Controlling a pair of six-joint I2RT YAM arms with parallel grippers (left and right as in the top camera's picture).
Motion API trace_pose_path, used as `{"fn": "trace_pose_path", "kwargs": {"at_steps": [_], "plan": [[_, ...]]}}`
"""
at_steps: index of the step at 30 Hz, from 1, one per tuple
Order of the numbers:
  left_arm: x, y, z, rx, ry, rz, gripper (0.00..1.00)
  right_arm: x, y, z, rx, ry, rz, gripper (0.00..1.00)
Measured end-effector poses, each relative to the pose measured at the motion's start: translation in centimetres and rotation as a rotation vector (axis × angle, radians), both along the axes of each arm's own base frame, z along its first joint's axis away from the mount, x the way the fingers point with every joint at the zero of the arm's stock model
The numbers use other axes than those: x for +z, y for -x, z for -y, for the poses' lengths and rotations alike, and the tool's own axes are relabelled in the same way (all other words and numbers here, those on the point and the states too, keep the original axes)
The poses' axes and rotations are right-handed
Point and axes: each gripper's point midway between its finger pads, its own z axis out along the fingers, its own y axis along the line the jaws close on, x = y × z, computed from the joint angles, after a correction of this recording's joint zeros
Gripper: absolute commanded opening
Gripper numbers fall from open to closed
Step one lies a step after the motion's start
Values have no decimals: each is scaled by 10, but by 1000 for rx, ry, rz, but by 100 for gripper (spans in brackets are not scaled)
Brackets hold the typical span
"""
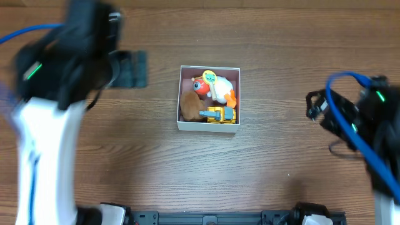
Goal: Pack container
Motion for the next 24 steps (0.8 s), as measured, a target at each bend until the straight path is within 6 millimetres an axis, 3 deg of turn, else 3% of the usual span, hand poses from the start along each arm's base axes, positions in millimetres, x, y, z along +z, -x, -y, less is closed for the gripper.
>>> {"fn": "trace_pose_path", "kwargs": {"at_steps": [2, 4, 7, 11, 24], "plan": [[19, 25, -12, 27, -7, 58, 100, 31, 25, -8, 34, 9, 145, 100], [29, 42, -20, 45, -21, 93, 100, 48, 45, -13, 52, 16, 236, 100], [36, 50, -26, 61, -38, 120, 100, 61, 67, -18, 67, 24, 315, 100], [34, 48, -29, 73, -55, 114, 100, 62, 78, -20, 78, 26, 330, 100], [31, 44, -29, 75, -61, 102, 100, 56, 80, -21, 79, 25, 303, 100]]}}
